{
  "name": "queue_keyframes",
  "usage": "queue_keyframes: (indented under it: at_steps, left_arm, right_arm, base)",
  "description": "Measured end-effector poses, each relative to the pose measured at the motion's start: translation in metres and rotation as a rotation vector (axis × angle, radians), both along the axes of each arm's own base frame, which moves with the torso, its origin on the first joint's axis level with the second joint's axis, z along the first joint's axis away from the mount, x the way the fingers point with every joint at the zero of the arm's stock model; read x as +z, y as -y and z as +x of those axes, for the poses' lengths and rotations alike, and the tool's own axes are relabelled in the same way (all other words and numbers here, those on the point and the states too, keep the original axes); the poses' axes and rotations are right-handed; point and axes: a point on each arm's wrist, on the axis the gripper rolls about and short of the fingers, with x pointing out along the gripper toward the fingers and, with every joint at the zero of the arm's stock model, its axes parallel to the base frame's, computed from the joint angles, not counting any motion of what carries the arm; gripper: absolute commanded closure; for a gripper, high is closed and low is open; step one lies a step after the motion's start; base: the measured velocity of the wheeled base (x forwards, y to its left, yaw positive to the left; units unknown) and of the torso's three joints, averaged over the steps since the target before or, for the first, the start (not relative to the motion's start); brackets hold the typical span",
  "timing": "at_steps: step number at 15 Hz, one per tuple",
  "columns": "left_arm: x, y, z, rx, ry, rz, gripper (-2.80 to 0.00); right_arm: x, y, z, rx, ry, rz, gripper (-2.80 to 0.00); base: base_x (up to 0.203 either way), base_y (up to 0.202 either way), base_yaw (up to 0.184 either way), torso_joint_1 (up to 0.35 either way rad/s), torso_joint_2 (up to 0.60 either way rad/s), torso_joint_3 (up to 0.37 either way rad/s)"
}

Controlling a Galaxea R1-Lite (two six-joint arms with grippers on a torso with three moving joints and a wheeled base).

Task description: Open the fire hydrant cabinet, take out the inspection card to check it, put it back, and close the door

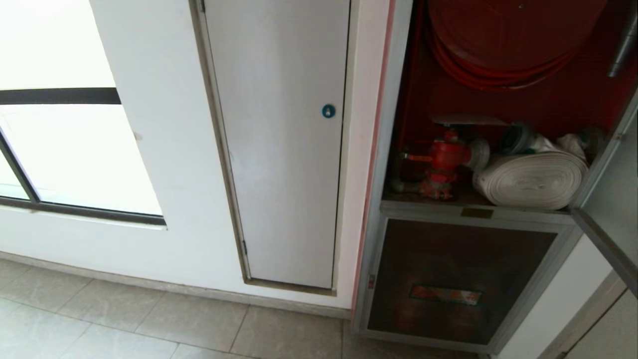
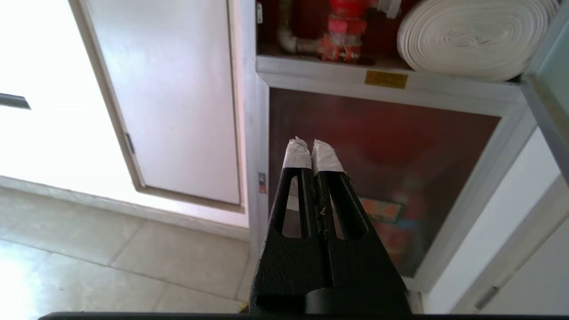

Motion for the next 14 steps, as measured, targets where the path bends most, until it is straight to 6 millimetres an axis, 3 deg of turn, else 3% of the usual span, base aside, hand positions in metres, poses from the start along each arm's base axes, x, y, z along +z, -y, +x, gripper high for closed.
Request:
queue_keyframes:
  at_steps: [3, 14]
  left_arm:
    - [0.0000, 0.0000, 0.0000, -0.001, 0.000, 0.000, 0.00]
    - [0.0000, 0.0000, 0.0000, -0.001, 0.000, 0.000, 0.00]
  right_arm:
    - [-0.0078, 0.0001, 0.0006, -0.006, -0.067, -0.021, 0.00]
    - [-0.0080, 0.0001, 0.0007, -0.006, -0.066, -0.017, 0.00]
  base:
    - [0.000, 0.000, 0.000, 0.000, 0.00, 0.000]
    - [0.000, 0.000, 0.000, 0.000, 0.00, 0.000]
